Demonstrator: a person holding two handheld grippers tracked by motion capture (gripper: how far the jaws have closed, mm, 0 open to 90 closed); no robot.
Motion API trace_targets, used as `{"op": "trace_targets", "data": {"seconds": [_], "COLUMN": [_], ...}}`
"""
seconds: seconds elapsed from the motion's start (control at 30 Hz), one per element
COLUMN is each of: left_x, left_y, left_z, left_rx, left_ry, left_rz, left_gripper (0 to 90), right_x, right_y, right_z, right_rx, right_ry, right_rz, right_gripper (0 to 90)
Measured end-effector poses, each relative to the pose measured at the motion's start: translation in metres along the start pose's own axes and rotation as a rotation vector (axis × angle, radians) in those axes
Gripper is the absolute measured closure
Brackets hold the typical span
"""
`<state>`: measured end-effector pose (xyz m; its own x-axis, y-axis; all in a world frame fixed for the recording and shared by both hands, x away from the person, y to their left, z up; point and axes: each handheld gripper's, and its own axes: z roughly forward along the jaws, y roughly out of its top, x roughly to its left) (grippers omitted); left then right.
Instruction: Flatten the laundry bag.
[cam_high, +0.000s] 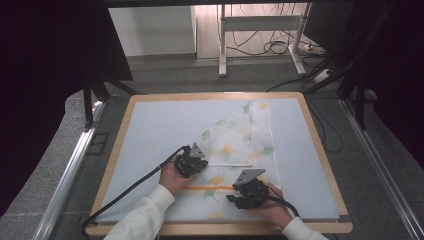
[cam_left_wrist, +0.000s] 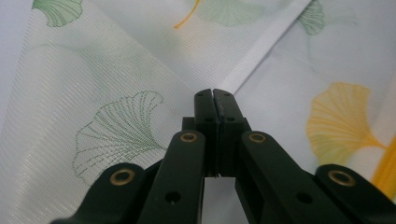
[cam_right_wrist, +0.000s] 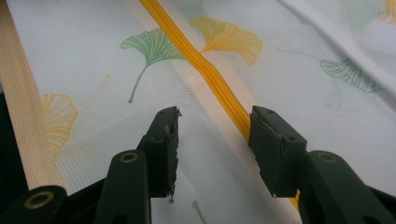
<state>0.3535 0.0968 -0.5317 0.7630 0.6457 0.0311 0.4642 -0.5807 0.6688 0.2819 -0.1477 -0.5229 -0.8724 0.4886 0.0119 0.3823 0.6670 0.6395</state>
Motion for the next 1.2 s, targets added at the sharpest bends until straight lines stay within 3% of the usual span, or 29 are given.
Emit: {"op": "trace_targets", "data": {"seconds": [0.2, 0.43, 0.73, 0.9, 1.2], "left_x": [0.012, 0.036, 0.057, 0.076, 0.095], "left_y": [0.001, 0.001, 0.0, -0.002, -0.014], "left_z": [0.002, 0.004, 0.005, 0.005, -0.003], "left_rx": [-0.002, -0.005, -0.003, -0.009, -0.024], "left_ry": [0.026, 0.068, 0.115, 0.128, 0.141], "left_rz": [-0.034, -0.071, -0.079, -0.126, -0.188], "left_gripper": [90.0, 90.0, 90.0, 90.0, 90.0], "right_x": [-0.001, -0.001, -0.001, -0.001, -0.001], "right_y": [0.0, 0.0, -0.001, 0.0, -0.001], "right_z": [0.0, 0.0, 0.0, 0.0, 0.0], "right_rx": [-0.002, -0.005, -0.008, -0.007, -0.007], "right_ry": [0.004, 0.006, 0.007, 0.005, 0.003], "right_rz": [0.0, 0.001, 0.002, -0.001, -0.004], "right_gripper": [52.1, 52.1, 52.2, 52.6, 52.6]}}
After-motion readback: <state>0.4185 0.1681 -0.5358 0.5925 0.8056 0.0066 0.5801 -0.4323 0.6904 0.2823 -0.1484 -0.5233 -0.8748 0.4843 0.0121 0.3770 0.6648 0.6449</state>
